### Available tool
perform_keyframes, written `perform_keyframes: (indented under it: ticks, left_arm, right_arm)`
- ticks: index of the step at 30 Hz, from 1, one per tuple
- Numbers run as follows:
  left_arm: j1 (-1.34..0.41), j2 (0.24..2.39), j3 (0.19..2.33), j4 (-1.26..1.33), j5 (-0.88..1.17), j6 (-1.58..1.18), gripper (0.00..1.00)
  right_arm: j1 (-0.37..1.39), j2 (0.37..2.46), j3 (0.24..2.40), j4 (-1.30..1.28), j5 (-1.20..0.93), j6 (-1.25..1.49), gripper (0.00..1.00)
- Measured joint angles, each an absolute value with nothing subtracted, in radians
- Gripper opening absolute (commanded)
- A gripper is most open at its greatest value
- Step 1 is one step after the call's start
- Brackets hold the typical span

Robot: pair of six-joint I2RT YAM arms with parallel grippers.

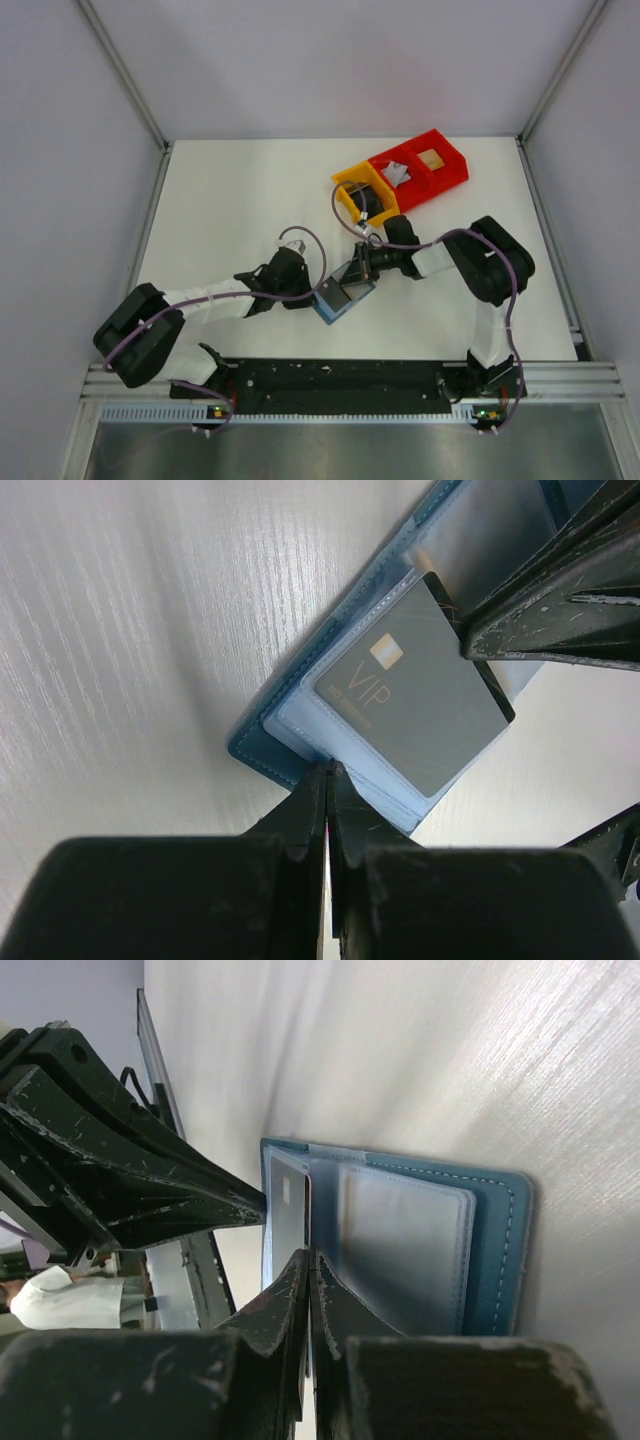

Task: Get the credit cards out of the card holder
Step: Remove the credit card from the card holder.

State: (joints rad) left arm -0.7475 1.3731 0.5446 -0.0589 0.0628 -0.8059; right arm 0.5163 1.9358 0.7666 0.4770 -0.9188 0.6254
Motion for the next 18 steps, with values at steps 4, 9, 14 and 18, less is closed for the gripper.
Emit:
perform_keyframes:
  ticks: [4, 9, 14, 18]
  left_arm:
    - [-0.748, 1.366, 0.544, -0.061, 0.065, -0.805, 0.0]
    - [-0.748, 1.307, 0.533, -0.06, 0.084, -0.806, 0.0]
    - [-0.748, 1.269, 0.556, -0.052, 0.089, -0.794, 0.0]
    - [-0.748, 1.319, 0.609, -0.052, 0.085, -0.771, 0.0]
  right_arm:
    - [0.514, 1.936, 0.767, 0.486, -0.918, 0.633, 0.0]
    - [0.514, 1.936, 0.766, 0.487, -0.918, 0.633, 0.0]
    - [0.515, 1.936, 0.766, 0.486, -0.917, 0.632, 0.0]
    - [0.517, 1.936, 0.766, 0.485, -0.917, 0.63, 0.0]
